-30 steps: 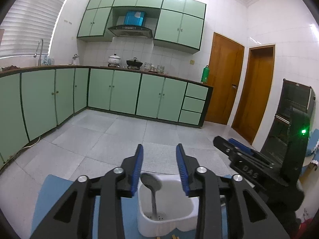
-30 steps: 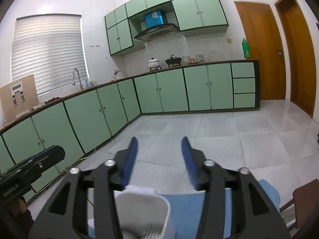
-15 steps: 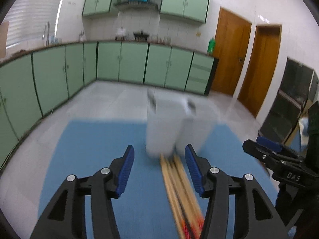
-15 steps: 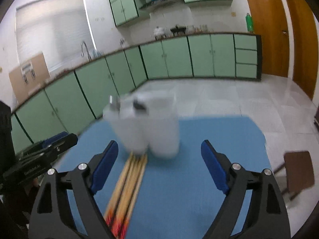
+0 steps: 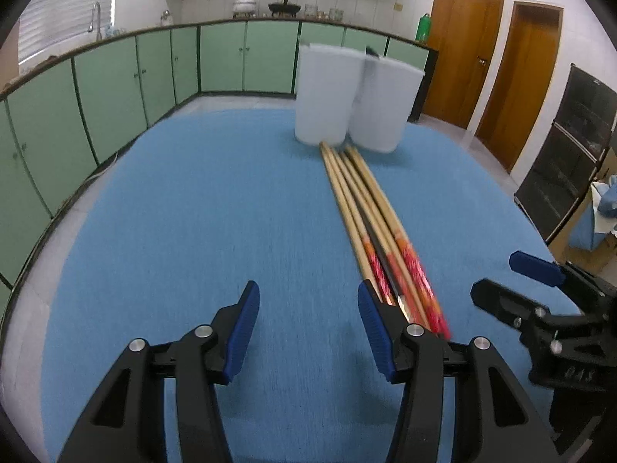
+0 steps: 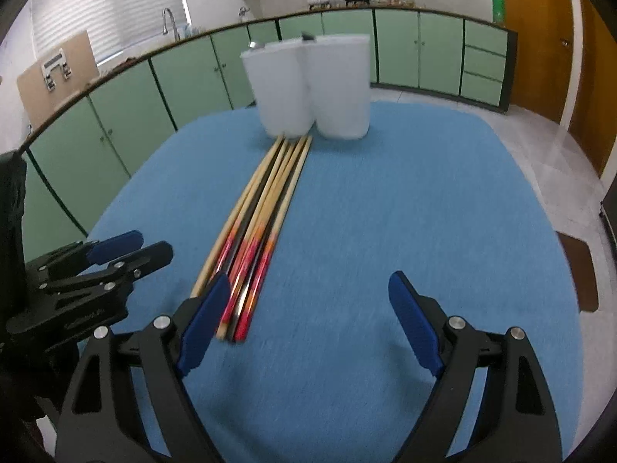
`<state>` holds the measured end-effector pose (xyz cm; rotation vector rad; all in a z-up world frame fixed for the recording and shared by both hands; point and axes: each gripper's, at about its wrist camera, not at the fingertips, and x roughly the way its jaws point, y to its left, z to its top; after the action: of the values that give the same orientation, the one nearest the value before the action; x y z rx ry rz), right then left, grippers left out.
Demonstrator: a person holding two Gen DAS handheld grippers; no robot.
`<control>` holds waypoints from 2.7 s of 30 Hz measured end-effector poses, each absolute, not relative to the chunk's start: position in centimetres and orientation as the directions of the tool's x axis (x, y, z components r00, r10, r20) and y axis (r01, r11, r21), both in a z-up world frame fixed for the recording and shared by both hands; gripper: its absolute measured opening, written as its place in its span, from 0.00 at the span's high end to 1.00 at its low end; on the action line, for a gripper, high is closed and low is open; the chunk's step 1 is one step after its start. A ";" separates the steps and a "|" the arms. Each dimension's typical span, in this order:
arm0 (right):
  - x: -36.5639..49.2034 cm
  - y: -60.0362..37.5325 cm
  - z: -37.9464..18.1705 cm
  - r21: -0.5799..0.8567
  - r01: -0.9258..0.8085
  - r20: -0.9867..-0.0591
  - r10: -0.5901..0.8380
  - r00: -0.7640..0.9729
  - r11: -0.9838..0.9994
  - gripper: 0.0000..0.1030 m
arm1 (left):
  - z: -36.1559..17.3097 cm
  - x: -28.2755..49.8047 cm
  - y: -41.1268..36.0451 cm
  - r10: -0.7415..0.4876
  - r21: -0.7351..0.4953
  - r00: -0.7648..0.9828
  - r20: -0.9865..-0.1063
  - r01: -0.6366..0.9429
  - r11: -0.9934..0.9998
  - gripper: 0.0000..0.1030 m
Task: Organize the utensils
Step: 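Withdraw both tools and move the right tool to a red chopstick, then grasp a red chopstick with the right tool while the left tool grasps a wooden chopstick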
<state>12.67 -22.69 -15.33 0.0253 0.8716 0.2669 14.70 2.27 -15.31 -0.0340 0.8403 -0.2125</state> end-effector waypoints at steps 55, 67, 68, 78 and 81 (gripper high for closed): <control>12.4 -23.2 -17.2 0.089 -0.213 -0.791 0.199 0.579 0.973 0.95 | -16.6 12.8 2.1 -0.217 -0.119 0.605 -0.766 0.198 0.973 0.42; 12.2 -23.4 -17.2 0.085 -0.202 -0.790 0.190 0.583 0.976 0.95 | -17.0 13.5 -0.2 -0.198 -0.070 0.594 -0.780 0.231 0.970 0.41; 12.1 -23.5 -17.2 0.087 -0.202 -0.790 0.192 0.583 0.975 0.95 | -17.0 13.5 -0.1 -0.183 -0.055 0.597 -0.781 0.225 0.973 0.41; 12.2 -23.4 -17.3 0.086 -0.204 -0.791 0.191 0.582 0.975 0.94 | -17.0 13.9 1.0 -0.129 -0.030 0.607 -0.784 0.171 0.985 0.40; 12.4 -23.7 -17.4 0.104 -0.203 -0.790 0.204 0.578 0.974 0.93 | -17.1 14.1 0.7 -0.131 -0.028 0.605 -0.785 0.178 0.984 0.40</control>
<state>12.41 -23.71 -17.36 0.0018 0.9247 0.2383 14.09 0.65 -17.06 0.0551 0.9033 -0.1789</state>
